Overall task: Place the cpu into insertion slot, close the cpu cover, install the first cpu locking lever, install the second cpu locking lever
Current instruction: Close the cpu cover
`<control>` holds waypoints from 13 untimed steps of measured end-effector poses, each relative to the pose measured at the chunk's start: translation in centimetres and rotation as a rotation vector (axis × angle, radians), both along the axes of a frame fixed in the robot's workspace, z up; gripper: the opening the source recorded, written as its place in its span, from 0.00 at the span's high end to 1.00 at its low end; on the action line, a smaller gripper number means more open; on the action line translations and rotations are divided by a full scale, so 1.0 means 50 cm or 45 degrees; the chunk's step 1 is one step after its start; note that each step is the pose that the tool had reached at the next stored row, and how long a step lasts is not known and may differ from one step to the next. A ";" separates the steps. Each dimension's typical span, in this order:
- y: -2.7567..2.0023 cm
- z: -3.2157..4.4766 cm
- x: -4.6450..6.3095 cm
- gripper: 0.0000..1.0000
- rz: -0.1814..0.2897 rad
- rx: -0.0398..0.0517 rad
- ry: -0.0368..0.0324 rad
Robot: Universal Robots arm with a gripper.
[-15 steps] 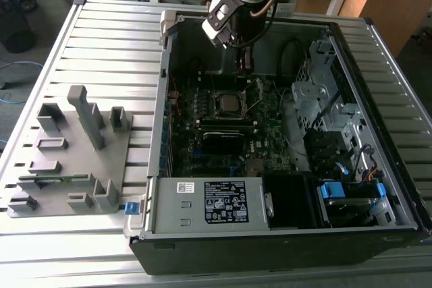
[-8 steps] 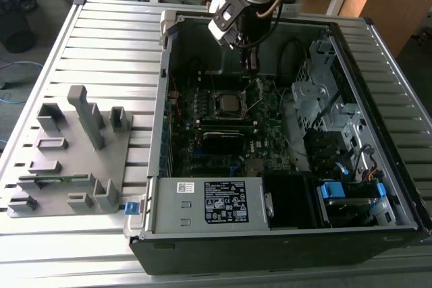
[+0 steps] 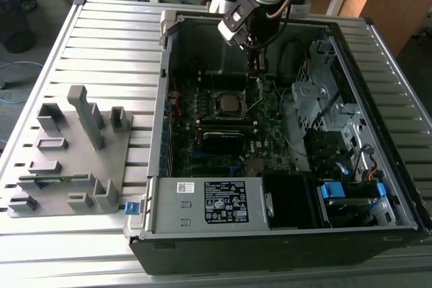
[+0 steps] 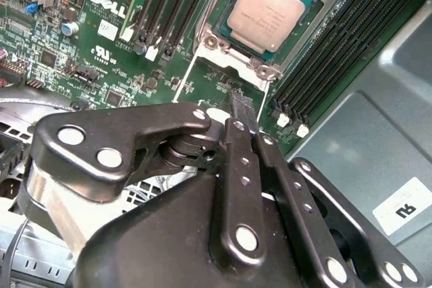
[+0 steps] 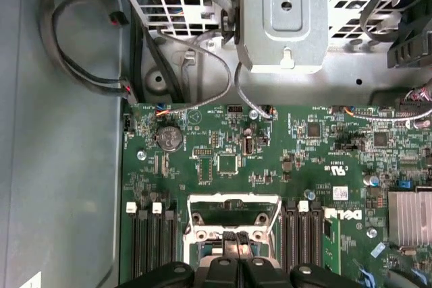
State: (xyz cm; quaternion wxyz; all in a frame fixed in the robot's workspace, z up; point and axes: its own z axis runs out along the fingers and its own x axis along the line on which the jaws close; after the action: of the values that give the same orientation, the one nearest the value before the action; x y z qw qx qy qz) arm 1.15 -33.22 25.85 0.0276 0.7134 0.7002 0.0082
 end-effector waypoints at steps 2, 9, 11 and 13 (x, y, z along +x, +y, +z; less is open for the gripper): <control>0.0000 0.000 0.000 0.90 0.000 0.000 0.0000; 0.0001 0.002 0.000 0.90 0.000 0.001 -0.0002; 0.0000 0.003 0.000 0.90 0.000 0.000 0.0000; 0.0000 0.003 0.000 0.90 0.000 0.000 0.0000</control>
State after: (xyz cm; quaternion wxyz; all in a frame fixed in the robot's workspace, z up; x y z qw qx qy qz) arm 1.15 -33.22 26.00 0.0276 0.7134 0.7002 0.0082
